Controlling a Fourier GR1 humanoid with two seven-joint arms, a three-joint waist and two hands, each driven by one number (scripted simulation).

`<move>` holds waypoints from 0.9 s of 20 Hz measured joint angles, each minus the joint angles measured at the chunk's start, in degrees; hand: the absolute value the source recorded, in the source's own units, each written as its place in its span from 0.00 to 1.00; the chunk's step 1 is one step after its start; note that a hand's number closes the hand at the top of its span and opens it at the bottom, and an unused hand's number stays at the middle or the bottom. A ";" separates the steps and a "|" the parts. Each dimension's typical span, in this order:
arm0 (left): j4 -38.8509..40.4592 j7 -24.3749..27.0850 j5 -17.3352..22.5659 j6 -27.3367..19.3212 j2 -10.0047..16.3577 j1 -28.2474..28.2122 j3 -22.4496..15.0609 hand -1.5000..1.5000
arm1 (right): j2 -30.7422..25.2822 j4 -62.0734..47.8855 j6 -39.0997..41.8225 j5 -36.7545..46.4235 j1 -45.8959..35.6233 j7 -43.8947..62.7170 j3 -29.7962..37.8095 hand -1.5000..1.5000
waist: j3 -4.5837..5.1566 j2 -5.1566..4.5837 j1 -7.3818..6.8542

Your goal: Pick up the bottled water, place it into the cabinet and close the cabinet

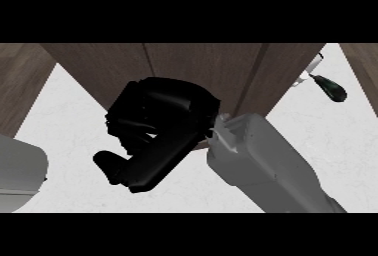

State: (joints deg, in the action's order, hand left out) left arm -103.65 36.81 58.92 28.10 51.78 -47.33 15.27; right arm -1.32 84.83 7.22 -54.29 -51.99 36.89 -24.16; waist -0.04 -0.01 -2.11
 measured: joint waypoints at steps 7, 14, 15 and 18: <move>-0.16 -2.33 -1.05 2.11 -3.88 -0.82 3.38 0.00 | -1.80 -10.19 6.84 2.46 0.79 -4.78 5.94 1.00 | -0.01 -0.05 0.53; -1.01 -5.46 -1.61 2.92 -6.88 0.40 5.08 0.00 | -2.23 -17.25 12.57 8.10 -2.06 -11.39 8.82 1.00 | 0.20 0.01 0.51; -0.97 -5.75 -1.79 3.30 -7.12 0.40 5.48 0.00 | -2.34 -18.00 13.69 8.99 -2.24 -12.54 8.95 1.00 | 0.24 0.11 0.43; -1.31 -6.55 -1.93 3.80 -8.19 0.61 6.33 0.00 | -1.77 -19.66 14.29 11.68 -3.26 -14.75 9.08 0.00 | 0.09 0.22 0.52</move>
State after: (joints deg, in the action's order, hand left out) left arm -104.95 30.26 56.99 31.90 43.60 -46.72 21.60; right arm -3.10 65.17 21.50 -42.61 -55.25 22.14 -15.08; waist 0.05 0.22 -1.60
